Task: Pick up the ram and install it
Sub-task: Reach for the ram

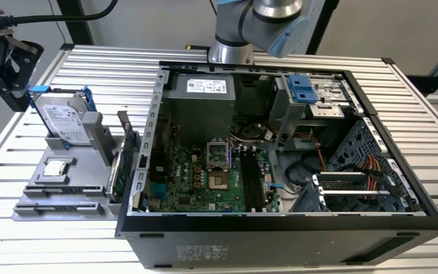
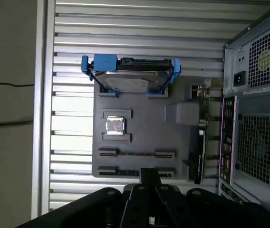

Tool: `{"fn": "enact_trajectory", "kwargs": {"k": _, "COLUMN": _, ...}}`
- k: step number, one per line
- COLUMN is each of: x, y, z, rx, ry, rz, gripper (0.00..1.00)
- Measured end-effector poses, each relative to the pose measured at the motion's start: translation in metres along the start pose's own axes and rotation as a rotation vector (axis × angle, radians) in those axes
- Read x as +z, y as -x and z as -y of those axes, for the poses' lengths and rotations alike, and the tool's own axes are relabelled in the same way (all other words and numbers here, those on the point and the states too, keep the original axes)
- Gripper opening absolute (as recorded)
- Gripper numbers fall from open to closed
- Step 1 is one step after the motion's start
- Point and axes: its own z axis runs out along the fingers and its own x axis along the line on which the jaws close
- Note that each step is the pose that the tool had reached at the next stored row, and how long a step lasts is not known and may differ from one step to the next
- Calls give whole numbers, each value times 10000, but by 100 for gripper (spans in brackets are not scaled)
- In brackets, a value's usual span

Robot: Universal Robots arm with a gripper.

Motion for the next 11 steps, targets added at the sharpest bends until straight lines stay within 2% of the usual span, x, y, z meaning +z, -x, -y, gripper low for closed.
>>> {"fn": "enact_trajectory", "kwargs": {"k": 11, "x": -1, "y": 0, "z": 18, "rx": -21, "ry": 1, "rz": -1, "gripper": 0}}
